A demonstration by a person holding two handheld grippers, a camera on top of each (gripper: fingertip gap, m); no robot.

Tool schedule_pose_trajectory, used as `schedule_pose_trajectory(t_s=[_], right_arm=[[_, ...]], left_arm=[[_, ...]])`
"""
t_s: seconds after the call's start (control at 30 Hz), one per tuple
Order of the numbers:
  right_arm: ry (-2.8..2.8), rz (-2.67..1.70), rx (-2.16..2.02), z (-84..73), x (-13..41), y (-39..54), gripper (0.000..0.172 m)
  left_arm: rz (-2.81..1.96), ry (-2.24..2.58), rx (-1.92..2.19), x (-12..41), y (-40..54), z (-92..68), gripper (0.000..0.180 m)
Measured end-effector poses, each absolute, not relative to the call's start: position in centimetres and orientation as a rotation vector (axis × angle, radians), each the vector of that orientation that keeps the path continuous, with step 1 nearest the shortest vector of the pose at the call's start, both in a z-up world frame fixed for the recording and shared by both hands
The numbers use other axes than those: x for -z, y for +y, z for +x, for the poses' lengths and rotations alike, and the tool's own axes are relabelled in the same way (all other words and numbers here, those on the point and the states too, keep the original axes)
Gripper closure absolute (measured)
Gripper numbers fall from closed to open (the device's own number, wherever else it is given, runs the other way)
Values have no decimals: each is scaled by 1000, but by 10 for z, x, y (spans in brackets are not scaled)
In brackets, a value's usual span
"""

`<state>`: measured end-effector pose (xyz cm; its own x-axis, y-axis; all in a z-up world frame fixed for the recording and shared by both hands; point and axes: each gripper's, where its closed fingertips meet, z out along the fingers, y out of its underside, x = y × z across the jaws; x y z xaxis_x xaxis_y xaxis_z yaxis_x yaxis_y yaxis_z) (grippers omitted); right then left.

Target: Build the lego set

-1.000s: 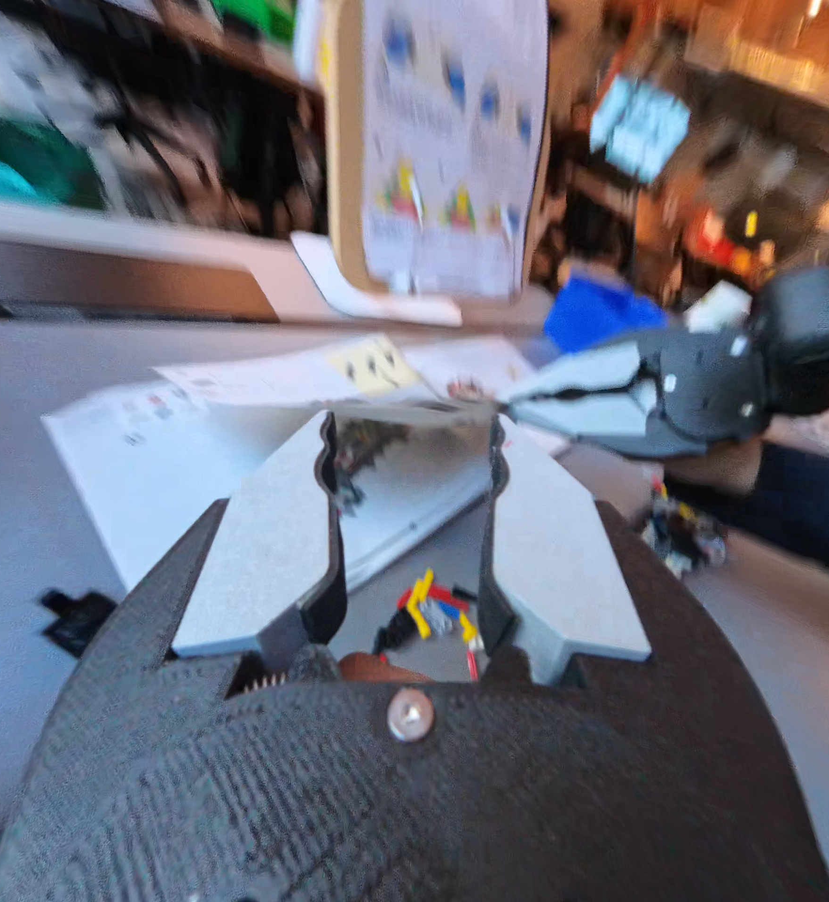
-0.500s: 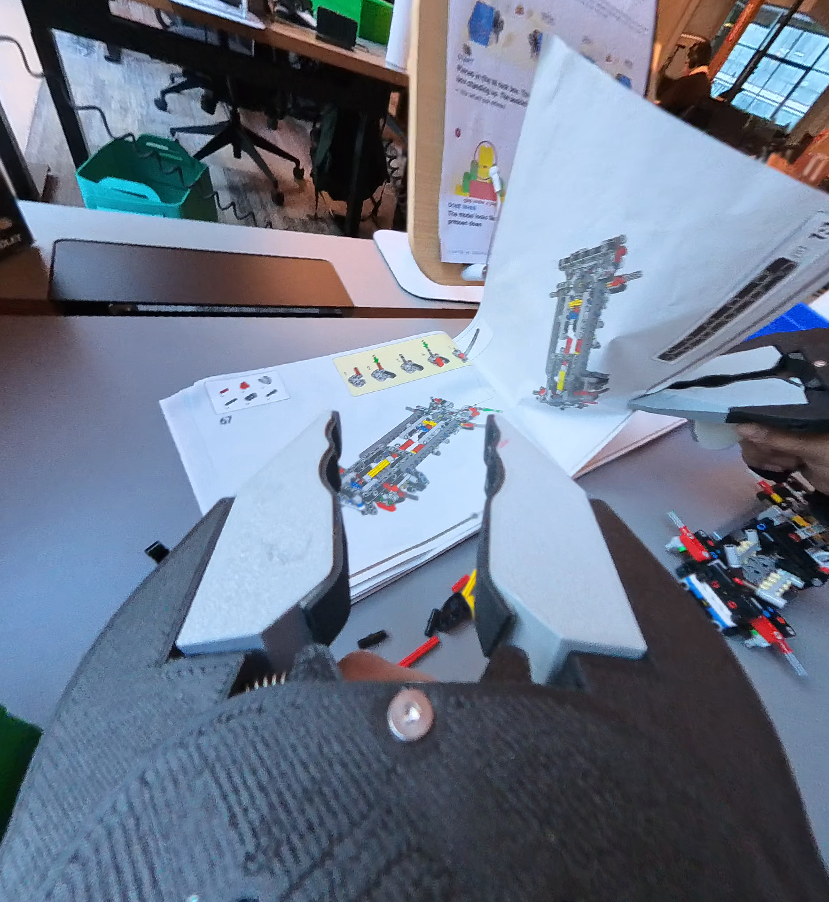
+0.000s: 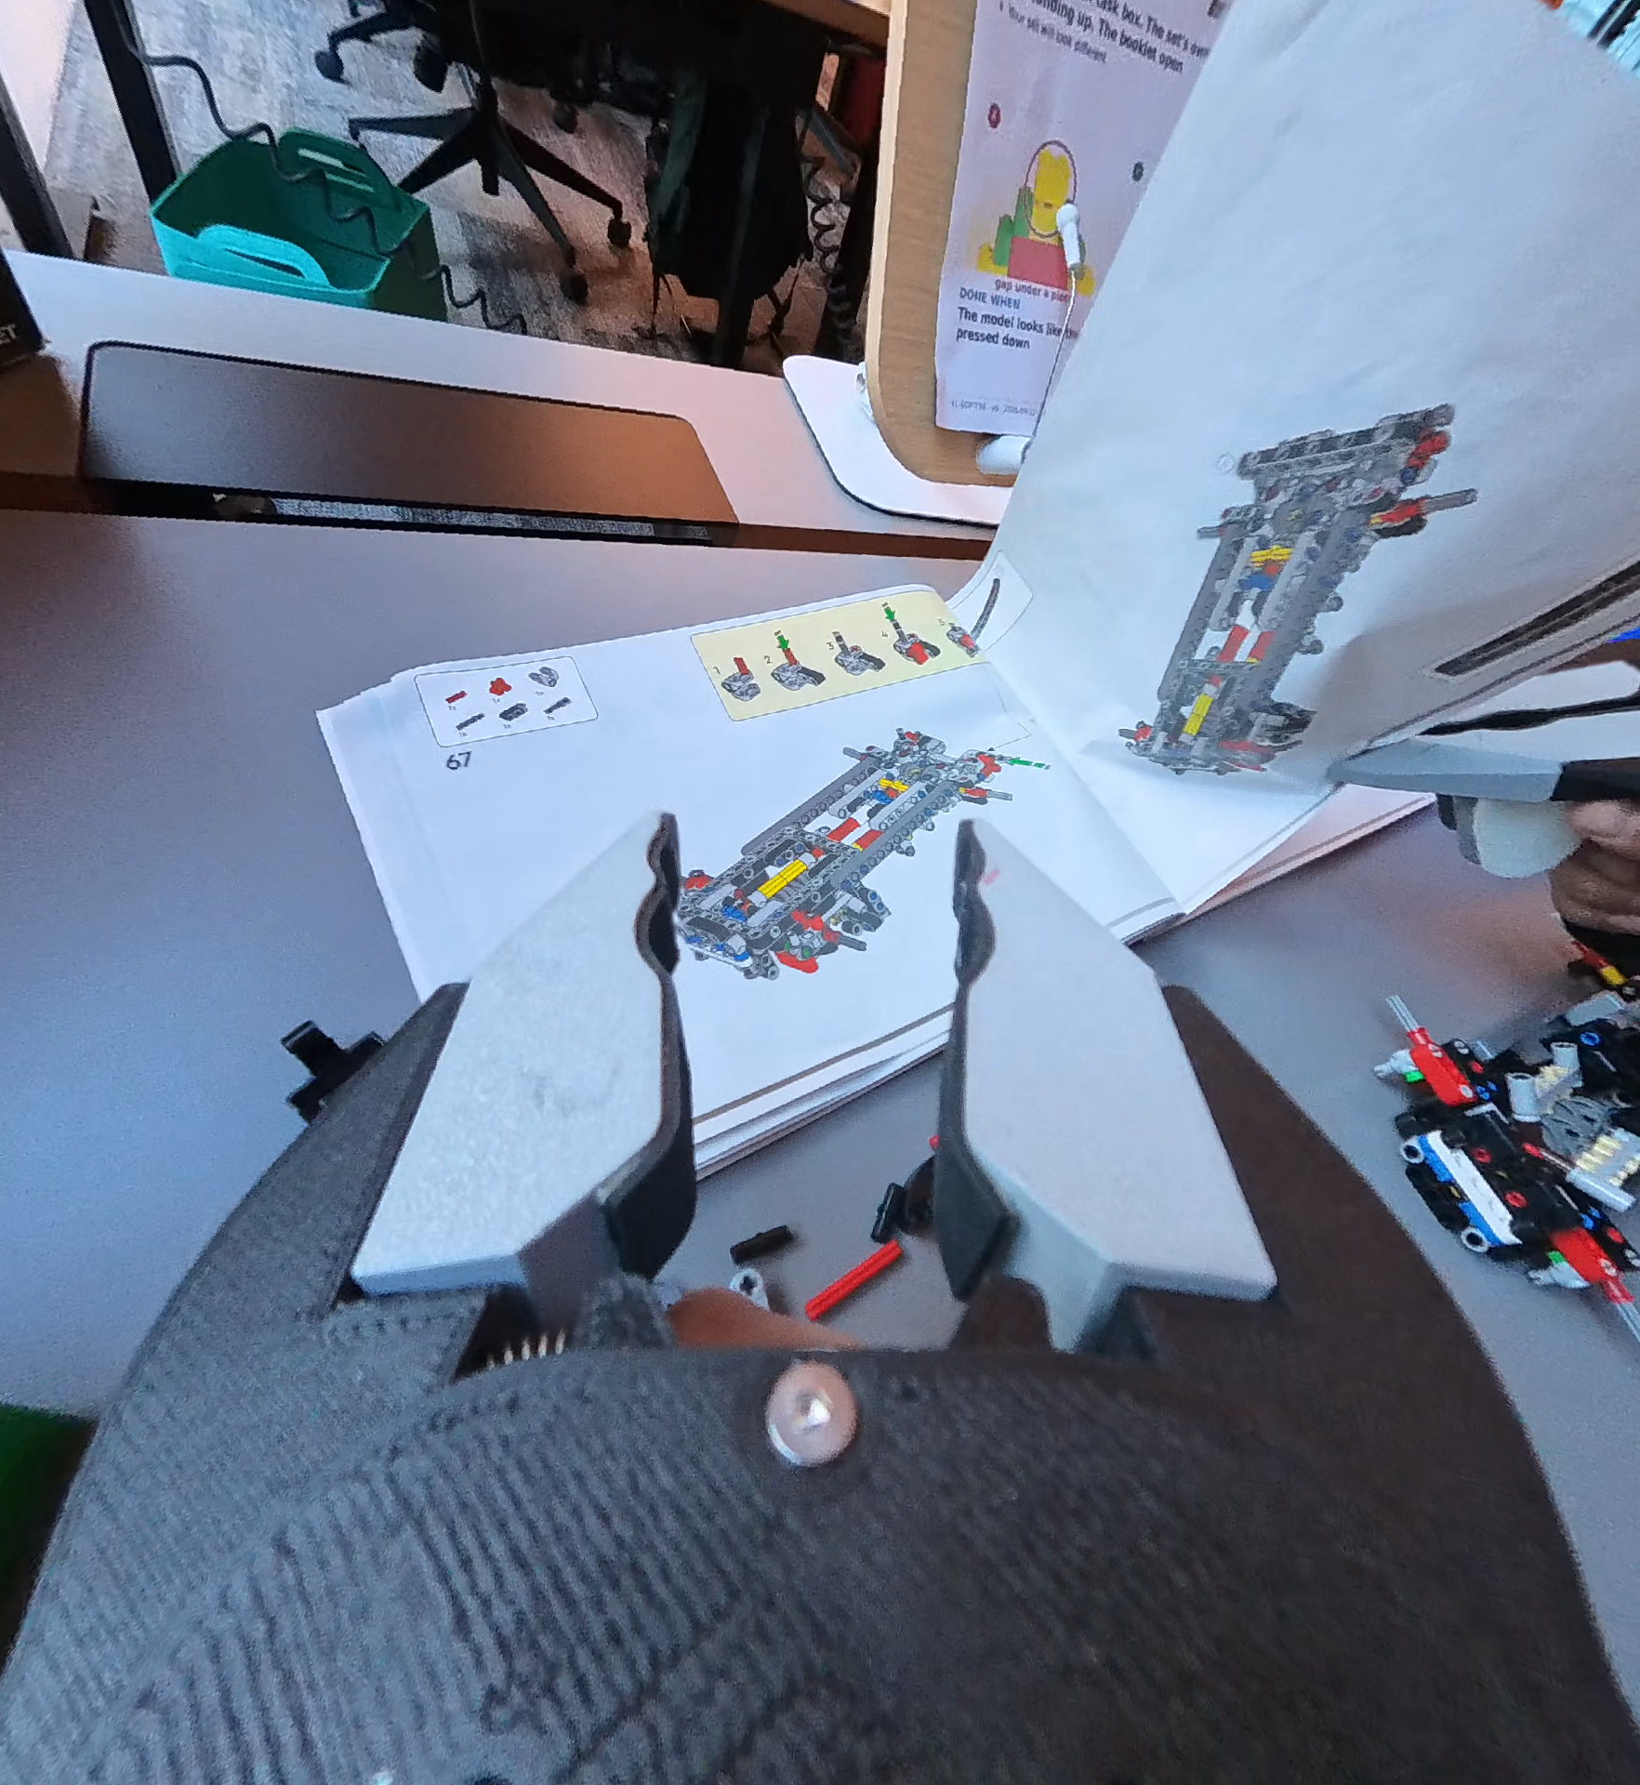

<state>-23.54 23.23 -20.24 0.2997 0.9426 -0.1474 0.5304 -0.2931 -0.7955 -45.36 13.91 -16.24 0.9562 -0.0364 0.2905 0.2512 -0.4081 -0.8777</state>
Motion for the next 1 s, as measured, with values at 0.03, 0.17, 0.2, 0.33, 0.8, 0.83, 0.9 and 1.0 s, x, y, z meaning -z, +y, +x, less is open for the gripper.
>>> schedule_pose_trajectory(t_s=[0.03,0.17,0.2,0.33,0.8,0.83,0.9,1.0], right_arm=[[-1304,-1942,-842,-235,203,232,172],[-1303,-1947,-838,-234,204,232,172],[-1302,-1950,-838,-234,204,233,172],[-1297,-1962,-839,-234,204,233,172],[-1297,-1958,-808,-241,198,231,172],[-1300,-1956,-807,-242,198,231,172],[-1303,-1951,-804,-243,197,230,172],[-1305,-1947,-800,-243,196,230,172]], left_arm=[[-1973,-152,318,163,140,-453,125],[-1998,-128,303,167,142,-447,125],[-2004,-120,295,168,142,-446,125],[-2021,-89,274,170,143,-441,125],[-1973,-170,271,159,136,-459,127],[-1972,-171,271,159,136,-460,127],[-1975,-174,272,160,136,-460,127],[-1985,-176,267,163,136,-461,127]])
